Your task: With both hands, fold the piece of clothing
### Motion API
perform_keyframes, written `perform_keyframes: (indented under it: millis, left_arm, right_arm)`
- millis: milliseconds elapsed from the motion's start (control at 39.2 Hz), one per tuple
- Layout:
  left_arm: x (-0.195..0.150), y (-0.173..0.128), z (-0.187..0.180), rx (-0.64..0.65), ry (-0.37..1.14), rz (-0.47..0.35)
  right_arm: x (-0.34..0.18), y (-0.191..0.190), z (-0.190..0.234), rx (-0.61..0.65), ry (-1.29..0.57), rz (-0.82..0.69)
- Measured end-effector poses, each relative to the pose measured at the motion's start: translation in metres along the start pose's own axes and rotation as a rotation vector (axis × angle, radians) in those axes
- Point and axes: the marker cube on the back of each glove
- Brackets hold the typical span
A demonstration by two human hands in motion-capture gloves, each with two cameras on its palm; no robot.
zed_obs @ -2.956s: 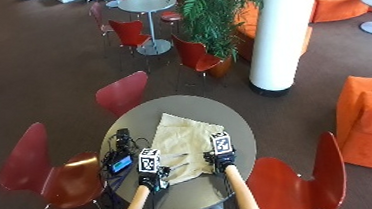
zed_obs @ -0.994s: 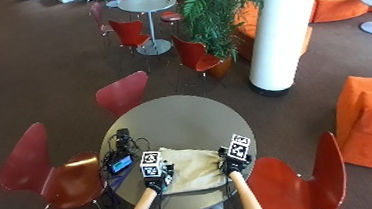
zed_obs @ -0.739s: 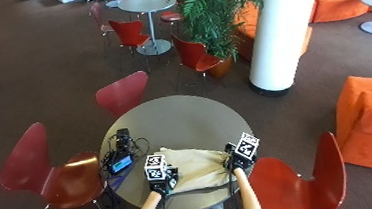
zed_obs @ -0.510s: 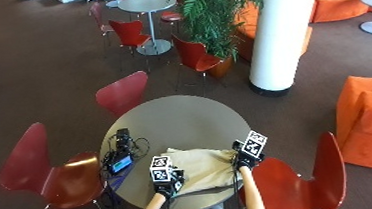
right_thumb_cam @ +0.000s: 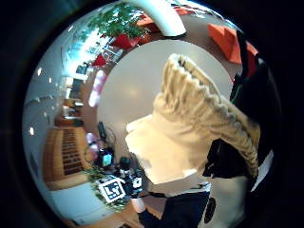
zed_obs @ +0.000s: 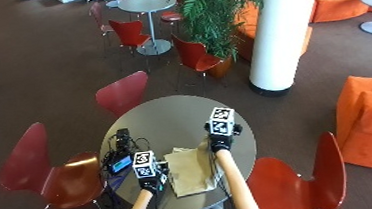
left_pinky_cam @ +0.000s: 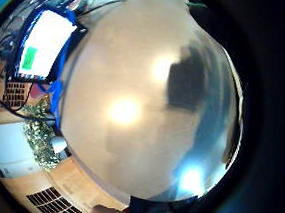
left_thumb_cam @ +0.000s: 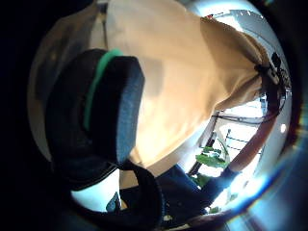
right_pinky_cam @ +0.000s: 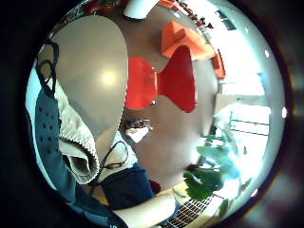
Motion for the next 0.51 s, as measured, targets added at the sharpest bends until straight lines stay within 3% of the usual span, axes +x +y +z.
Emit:
perform_keyframes:
  millis: [127, 204, 408, 510]
  left_arm:
    - [-0.036, -0.014, 0.002, 0.053, 0.090, -0.035]
    - [-0.059, -0.022, 0.007, 0.112, 0.133, -0.035]
    - [-0.116, 0.022, -0.019, 0.168, 0.092, -0.101]
    - [-0.140, 0.037, -0.026, 0.177, 0.082, -0.131]
  right_arm:
    - [-0.085, 0.048, -0.004, 0.055, 0.156, -0.110]
    - [-0.149, 0.082, 0.016, 0.067, 0.229, -0.220]
    - [-0.214, 0.178, 0.034, -0.102, 0.227, -0.446]
    - [-0.234, 0.176, 0.046, -0.107, 0.129, -0.509]
